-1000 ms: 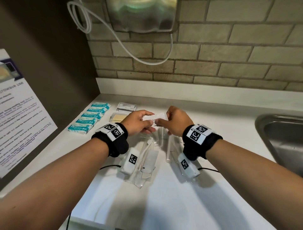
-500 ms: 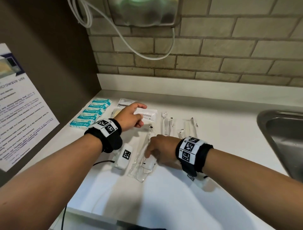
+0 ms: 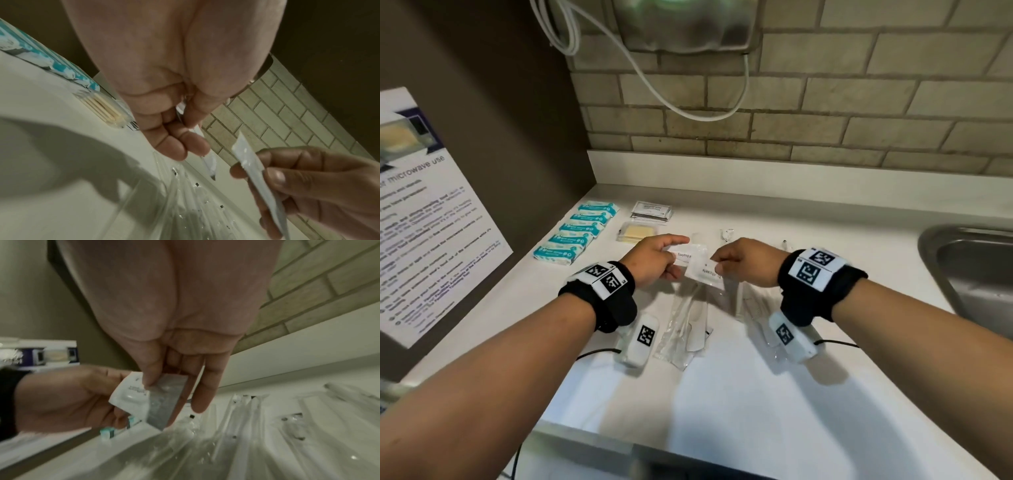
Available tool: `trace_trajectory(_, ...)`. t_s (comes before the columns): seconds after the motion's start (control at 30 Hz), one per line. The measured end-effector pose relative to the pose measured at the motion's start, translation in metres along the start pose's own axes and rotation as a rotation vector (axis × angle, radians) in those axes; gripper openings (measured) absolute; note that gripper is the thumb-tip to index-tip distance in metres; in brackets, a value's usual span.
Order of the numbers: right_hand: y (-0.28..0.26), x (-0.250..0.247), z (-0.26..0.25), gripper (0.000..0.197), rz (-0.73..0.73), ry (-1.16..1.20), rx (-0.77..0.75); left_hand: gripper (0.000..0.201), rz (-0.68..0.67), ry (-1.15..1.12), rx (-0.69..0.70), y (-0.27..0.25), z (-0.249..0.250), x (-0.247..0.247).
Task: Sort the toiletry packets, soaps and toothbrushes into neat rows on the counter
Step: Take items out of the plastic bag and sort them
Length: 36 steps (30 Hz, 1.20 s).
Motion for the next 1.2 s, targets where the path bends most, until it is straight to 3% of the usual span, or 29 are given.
trace_trajectory(0.3,0.002,-0.022,-0.006,0.002,0.133,0.203,0.061,0.046,-0.071,-0.075,-0.015,-0.014,0.001,0.008)
trace_trajectory(0.5,0.003,-0.023,-0.008,0.021,0.210,0.295,0.113,0.048,-0.047,-0.066,-0.026,-0.020,0.000,0.004)
trace_trajectory(0.63,0.000,-0.026,-0.013,0.063,0.302,0.477,0.134,0.048,-0.021,-0.060,-0.011,-0.026,0.004,-0.003)
trace_trajectory(0.73,0.005,-0.020,-0.018,0.050,0.335,0.587,0.128,0.045,-0.003,-0.101,-0.006,-0.029,0.005,-0.005)
trace_trajectory(0.83,0.008,-0.009,-0.014,0.044,0.369,0.680,0.191,0.024,-0.020,-0.234,-0.020,-0.033,0.008,-0.002)
trace_trajectory(0.9,0.009,-0.003,-0.011,0.046,0.377,0.624,0.212,0.023,-0.014,-0.239,-0.008,-0.033,0.009,-0.001)
trace_trajectory(1.03,0.003,-0.002,-0.010,0.044,0.412,0.284,0.182,0.032,0.026,-0.109,0.068,-0.027,0.006,-0.008)
trace_trajectory(1.13,-0.005,0.015,-0.005,0.047,0.218,0.105,0.203,0.032,0.079,-0.073,0.087,-0.024,0.002,-0.022)
trace_trajectory(1.2,-0.011,0.037,-0.004,0.036,0.024,-0.064,0.169,0.032,0.106,-0.079,0.090,-0.023,0.002,-0.031)
Point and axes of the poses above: each hand's wrist, its own y-axis towards the middle knuckle, its own x-axis out of the palm, z = x × y, the point moved 8 cm from there along y, towards the middle knuckle, and after that the axes turned 7 degrees about z, right-handed, at the moved point
